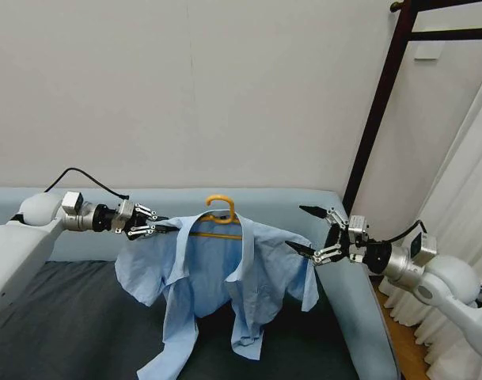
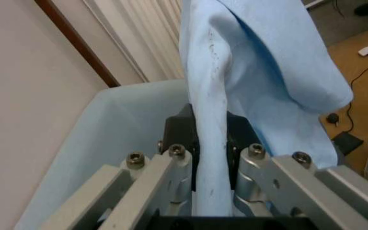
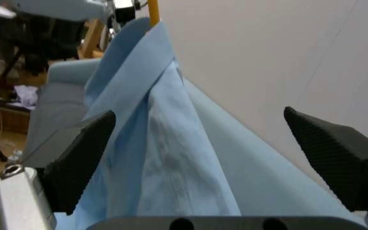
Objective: Pick up the clothes from the sofa and hang them on the clothes hanger.
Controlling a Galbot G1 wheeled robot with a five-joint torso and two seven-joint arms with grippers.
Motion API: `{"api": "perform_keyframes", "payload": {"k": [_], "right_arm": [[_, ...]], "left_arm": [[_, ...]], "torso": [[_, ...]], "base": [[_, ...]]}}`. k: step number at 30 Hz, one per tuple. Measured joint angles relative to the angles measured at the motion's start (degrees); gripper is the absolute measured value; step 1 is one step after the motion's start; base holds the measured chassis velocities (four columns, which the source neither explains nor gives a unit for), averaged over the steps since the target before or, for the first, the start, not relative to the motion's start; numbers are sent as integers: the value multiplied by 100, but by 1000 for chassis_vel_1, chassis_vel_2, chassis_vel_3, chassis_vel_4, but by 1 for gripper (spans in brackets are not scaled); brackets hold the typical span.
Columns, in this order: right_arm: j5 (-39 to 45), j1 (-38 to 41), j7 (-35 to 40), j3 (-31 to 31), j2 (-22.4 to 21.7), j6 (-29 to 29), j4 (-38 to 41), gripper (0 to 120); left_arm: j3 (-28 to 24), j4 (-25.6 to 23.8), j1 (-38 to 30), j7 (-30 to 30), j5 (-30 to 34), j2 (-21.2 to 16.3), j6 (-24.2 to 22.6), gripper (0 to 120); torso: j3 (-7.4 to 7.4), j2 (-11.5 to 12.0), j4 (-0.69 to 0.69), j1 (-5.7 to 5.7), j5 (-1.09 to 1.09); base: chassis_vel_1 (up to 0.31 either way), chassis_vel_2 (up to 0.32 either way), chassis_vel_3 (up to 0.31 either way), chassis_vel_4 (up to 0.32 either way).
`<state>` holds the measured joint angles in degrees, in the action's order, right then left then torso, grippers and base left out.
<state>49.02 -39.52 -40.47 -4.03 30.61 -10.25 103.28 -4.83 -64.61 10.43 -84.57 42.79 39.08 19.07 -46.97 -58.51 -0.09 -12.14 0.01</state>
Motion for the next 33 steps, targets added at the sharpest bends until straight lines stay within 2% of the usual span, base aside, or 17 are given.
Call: {"api": "perform_keyframes", "payload": {"k": [3,11,15,17,21,24,25,30,31,33], "right_arm": [[-178,14,-90,4,40,-2,-147,100],[-363,239,-600,141,132,189,-349,100],[-219,294,-352,347,29,345,-146,100],[-208,314,-205,409,-55,524,-48,100],[-423,280,-465,264,-124,835,-90,100],[-637,161,-804,126,-165,921,-203,87],[-637,161,-804,126,-165,921,-203,87],[-632,96,-853,84,-154,916,-227,65],[-632,96,-853,84,-154,916,-227,65],[-542,95,-757,87,-123,889,-223,56]], "left_arm": [[13,-54,7,0,3,-33,-1,7],[-64,-235,26,48,87,85,-49,7],[-192,-315,49,80,81,258,-29,7],[-255,-313,25,71,36,379,-20,7],[-338,-246,-40,78,91,429,-16,7],[-417,-176,-118,80,133,414,22,7],[-417,-176,-118,80,133,414,22,7],[-496,-225,-187,65,177,366,28,7],[-496,-225,-187,65,177,366,28,7],[-511,-257,-190,45,180,345,15,7]], "torso": [[0,0,5,0,-1],[0,0,2,0,-2],[0,0,4,0,-2],[0,0,1,0,-3],[0,0,1,0,-1],[0,0,3,0,-1],[0,0,3,0,-1],[0,0,3,0,-2],[0,0,3,0,-2],[0,0,3,0,-1]], "base": [[0,0,0,0],[0,0,0,0],[0,0,0,0],[0,0,0,0],[0,0,0,0],[0,0,0,0],[0,0,0,0],[0,0,0,0],[0,0,0,0],[0,0,0,0]]}}
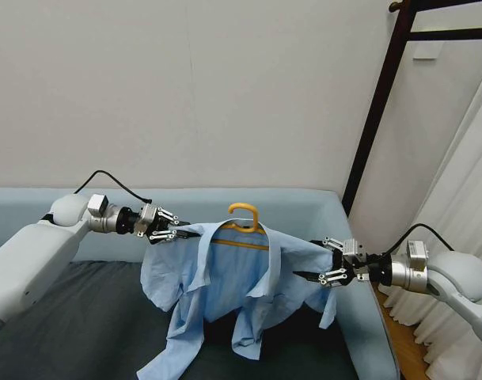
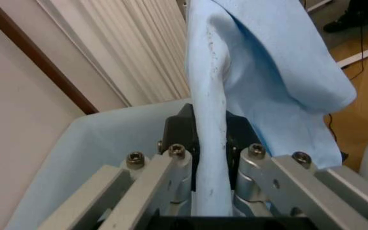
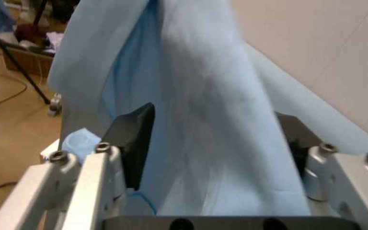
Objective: Pick up the clothes from the sofa and hang them on the clothes hanger.
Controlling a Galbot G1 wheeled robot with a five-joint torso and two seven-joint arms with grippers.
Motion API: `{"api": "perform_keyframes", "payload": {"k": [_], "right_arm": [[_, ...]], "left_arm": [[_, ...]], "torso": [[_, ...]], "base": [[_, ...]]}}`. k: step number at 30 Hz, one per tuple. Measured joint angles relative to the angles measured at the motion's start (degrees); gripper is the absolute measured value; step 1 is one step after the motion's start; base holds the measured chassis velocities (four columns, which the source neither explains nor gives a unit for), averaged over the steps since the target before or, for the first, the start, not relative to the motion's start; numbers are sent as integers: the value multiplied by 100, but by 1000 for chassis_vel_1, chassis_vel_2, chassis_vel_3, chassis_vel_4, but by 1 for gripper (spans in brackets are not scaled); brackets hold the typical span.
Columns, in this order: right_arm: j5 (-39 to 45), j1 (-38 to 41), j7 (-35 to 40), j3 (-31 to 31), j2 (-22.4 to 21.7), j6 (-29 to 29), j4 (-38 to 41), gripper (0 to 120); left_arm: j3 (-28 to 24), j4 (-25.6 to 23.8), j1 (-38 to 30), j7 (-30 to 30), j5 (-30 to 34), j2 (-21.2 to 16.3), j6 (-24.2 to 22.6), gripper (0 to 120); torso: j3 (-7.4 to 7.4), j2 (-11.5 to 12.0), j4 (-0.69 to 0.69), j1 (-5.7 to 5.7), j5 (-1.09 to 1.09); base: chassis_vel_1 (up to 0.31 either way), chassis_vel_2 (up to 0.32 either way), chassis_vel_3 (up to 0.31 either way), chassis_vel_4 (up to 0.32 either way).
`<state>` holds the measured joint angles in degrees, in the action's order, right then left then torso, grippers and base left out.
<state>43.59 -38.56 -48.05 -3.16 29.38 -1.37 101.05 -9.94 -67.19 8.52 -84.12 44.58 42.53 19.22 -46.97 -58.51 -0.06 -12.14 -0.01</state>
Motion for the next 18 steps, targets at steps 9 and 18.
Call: {"api": "perform_keyframes", "payload": {"k": [9,18], "right_arm": [[258,4,-235,-18,50,-171,22,25],[236,-24,-460,-90,4,-186,136,7]], "left_arm": [[-20,-235,181,-52,-30,-101,-44,7],[84,-352,242,28,13,-234,-51,7]], "torso": [[0,0,0,0,-1],[0,0,-1,0,0]], "base": [[0,0,0,0],[0,0,0,0]]}}
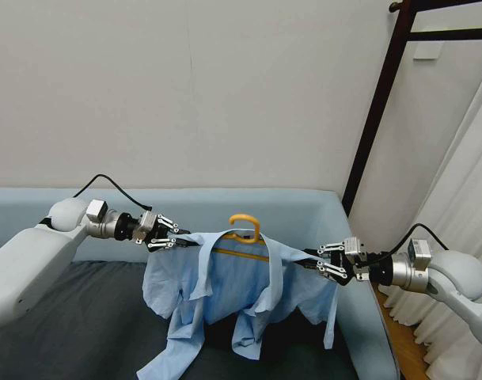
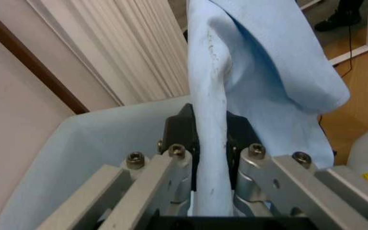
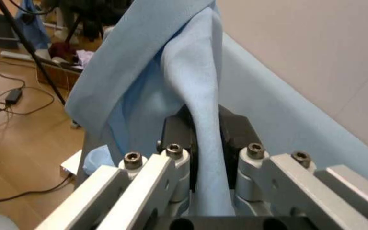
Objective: Pick up the clothes from the sofa and hang them on the clothes hanger.
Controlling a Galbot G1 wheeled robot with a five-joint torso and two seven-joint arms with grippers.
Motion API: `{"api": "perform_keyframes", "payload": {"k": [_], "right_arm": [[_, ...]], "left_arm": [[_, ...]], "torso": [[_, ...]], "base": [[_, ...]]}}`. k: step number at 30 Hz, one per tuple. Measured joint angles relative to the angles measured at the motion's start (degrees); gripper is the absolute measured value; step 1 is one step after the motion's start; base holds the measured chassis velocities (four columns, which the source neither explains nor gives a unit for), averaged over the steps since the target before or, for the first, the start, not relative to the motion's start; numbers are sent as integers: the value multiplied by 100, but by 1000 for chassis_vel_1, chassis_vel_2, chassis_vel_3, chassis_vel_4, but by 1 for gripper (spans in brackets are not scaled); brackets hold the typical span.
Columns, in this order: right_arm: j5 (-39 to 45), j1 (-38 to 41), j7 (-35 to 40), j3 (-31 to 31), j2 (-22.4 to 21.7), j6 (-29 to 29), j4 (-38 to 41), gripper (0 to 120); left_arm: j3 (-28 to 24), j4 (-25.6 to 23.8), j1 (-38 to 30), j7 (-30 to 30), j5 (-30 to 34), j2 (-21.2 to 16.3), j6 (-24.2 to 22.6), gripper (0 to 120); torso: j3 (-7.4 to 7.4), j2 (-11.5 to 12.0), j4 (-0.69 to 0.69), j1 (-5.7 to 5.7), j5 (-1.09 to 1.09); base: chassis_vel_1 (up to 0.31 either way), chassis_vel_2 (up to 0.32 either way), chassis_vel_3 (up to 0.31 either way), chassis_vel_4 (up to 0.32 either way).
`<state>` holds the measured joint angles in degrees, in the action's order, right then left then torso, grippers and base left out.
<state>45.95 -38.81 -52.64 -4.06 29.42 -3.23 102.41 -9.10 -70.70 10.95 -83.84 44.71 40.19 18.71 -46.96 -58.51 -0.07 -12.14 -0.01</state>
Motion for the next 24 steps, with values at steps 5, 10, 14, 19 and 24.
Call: {"api": "perform_keyframes", "payload": {"k": [5,10,14,19,24], "right_arm": [[155,-15,206,-74,-116,125,104,7],[681,-11,497,-145,-238,394,303,7],[1029,17,821,-265,-366,652,494,7],[1458,232,1399,-468,-568,975,874,7],[1570,549,1873,-656,-821,1380,1189,7]], "left_arm": [[101,4,91,243,169,-146,268,15],[298,43,240,605,429,-265,641,30],[546,76,405,1048,781,-310,893,43],[871,-295,1041,2063,1518,-279,1010,63],[1137,-880,1663,3314,1802,-138,1135,81]], "torso": [[0,0,1,0,0],[0,0,-1,0,-2],[0,0,2,0,1],[0,0,1,0,0],[0,0,1,0,-1]], "base": [[0,0,0,0],[0,0,0,0],[0,0,0,0],[0,0,0,0],[0,0,0,0]]}}
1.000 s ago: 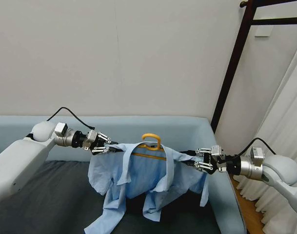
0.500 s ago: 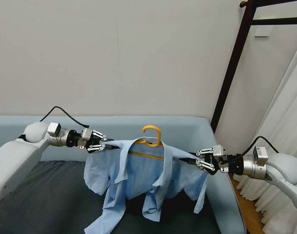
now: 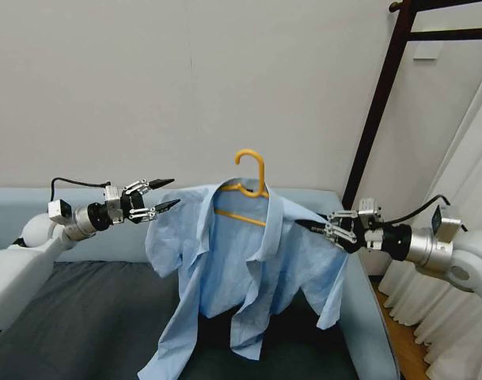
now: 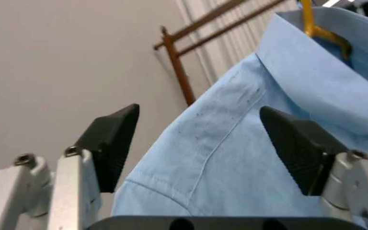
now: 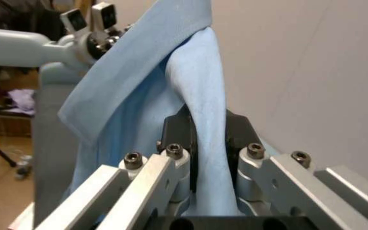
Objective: Pick up the clothes from the sofa and hang them on the clothes hanger.
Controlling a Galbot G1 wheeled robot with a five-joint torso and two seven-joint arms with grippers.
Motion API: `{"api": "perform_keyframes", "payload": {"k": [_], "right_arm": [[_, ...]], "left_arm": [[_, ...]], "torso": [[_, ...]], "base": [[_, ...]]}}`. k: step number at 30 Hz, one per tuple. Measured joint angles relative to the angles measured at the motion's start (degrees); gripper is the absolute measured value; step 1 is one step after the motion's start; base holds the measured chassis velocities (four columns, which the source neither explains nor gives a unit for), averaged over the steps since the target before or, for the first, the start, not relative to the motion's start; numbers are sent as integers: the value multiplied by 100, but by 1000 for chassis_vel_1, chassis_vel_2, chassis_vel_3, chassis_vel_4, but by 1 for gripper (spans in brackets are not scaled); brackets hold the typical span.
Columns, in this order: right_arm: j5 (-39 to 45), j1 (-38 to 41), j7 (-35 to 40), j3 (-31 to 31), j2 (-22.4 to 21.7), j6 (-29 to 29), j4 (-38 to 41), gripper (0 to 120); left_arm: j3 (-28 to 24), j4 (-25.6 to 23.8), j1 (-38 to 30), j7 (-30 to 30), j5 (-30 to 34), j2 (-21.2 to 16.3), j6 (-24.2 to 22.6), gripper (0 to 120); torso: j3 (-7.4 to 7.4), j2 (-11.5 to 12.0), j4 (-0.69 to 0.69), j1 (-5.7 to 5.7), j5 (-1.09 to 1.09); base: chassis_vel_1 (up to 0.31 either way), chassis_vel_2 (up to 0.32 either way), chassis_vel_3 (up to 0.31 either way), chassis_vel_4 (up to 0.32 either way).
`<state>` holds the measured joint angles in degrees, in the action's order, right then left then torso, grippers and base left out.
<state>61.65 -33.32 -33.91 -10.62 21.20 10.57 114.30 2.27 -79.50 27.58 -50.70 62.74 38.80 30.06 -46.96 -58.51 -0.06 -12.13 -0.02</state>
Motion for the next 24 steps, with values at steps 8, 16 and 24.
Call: {"api": "perform_keyframes", "payload": {"k": [8,16,24], "right_arm": [[76,1011,863,-102,-255,564,314,7],[214,1262,1207,-165,-316,802,471,7],[32,868,1310,-177,-264,957,485,7]], "left_arm": [[376,-1041,1022,1333,-219,417,-14,100],[418,-1412,1473,2340,-1088,612,-212,100],[-287,-1802,1307,4401,-2237,1050,-571,100]], "torso": [[0,0,-1,0,1],[0,0,1,0,2],[0,1,-1,0,3]], "base": [[0,0,0,0],[0,0,0,0],[0,0,0,0]]}}
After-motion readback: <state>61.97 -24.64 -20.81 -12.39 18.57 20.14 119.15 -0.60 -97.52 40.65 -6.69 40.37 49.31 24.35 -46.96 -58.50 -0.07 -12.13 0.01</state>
